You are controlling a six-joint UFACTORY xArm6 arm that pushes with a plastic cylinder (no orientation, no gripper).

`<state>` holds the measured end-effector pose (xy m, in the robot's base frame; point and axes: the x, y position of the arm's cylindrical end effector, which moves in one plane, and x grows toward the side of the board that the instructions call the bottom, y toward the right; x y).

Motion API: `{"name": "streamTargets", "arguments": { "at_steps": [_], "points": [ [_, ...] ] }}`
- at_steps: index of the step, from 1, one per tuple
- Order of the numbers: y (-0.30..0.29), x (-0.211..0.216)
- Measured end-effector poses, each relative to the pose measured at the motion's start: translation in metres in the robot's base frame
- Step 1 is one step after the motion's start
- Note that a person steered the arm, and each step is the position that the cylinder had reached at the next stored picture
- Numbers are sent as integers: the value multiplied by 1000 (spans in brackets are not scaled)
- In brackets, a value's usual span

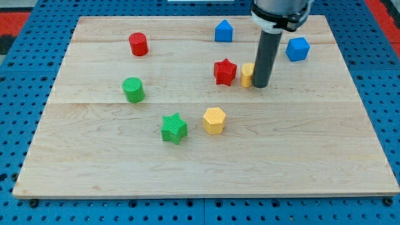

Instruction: Move the yellow heart below the blue triangle

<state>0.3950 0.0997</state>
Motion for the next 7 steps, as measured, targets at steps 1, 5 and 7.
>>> {"name": "streamTargets", "arguments": {
  "at_steps": [1,5,7],
  "points": [
    [-24,-23],
    [-28,-78],
    [48,-96]
  ]
}}
